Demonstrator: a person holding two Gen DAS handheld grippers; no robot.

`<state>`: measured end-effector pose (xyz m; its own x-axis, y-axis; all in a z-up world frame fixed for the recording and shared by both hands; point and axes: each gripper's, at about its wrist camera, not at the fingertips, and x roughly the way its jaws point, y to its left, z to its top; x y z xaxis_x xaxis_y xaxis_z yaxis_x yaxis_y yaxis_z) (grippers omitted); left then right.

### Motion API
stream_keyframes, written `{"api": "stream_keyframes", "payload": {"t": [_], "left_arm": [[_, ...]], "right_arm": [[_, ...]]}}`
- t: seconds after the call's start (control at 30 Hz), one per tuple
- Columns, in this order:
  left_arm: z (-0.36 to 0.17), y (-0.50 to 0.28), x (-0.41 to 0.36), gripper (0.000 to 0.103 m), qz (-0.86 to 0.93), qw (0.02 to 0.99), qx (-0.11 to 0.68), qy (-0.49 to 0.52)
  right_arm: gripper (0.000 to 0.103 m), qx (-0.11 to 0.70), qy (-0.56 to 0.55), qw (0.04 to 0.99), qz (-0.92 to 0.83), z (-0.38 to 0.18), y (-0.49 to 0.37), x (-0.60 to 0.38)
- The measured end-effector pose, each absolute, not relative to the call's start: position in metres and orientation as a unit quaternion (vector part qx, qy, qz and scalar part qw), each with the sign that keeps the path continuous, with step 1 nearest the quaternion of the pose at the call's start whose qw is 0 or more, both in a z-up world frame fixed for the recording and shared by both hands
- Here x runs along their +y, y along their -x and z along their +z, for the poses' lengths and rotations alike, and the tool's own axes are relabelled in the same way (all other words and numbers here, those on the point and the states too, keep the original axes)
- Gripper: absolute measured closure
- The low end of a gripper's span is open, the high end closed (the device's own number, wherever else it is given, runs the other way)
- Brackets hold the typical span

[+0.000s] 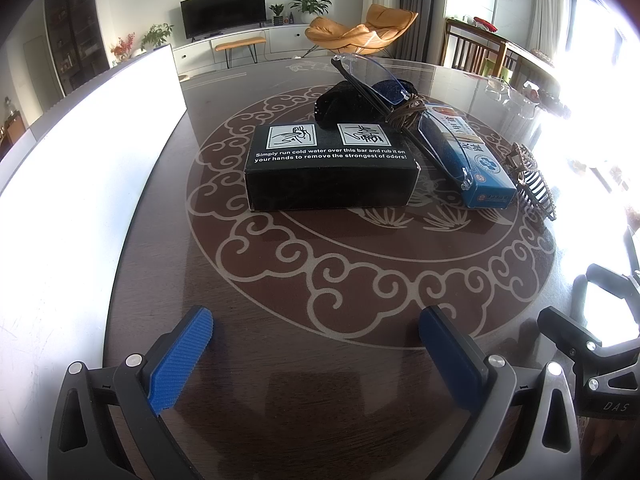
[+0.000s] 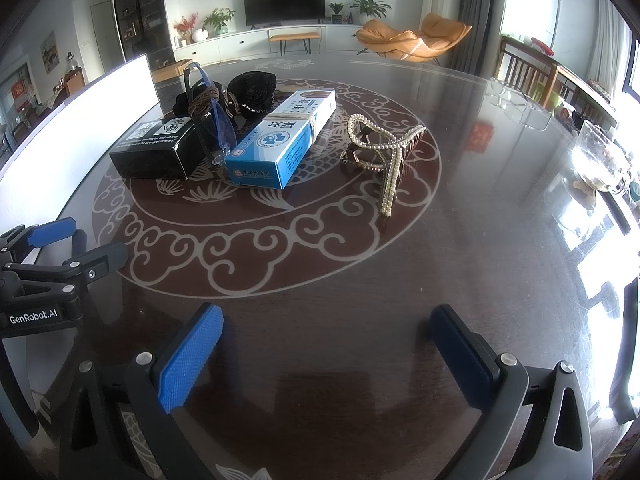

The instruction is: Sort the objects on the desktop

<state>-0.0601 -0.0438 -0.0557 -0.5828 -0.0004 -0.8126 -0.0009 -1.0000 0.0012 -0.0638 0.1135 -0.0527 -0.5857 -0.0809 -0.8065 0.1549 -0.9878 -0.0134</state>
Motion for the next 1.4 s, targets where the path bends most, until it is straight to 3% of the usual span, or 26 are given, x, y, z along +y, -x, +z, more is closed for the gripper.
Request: {"api": "stream_keyframes", "payload": {"t": [1.1, 1.4], "left_arm": [[-0.056, 0.058, -0.044, 0.0, 0.89, 0.0, 0.0, 0.457], [-0.057, 0.058, -0.044, 0.0, 0.89, -0.001, 0.0, 0.457]], "right_arm": [[0.0, 0.044, -0.455, 0.075, -0.886, -0.05, 0.064, 0.116], [0.0, -0.1, -0.451, 0.034, -0.886, -0.02, 0.144, 0.17]]}}
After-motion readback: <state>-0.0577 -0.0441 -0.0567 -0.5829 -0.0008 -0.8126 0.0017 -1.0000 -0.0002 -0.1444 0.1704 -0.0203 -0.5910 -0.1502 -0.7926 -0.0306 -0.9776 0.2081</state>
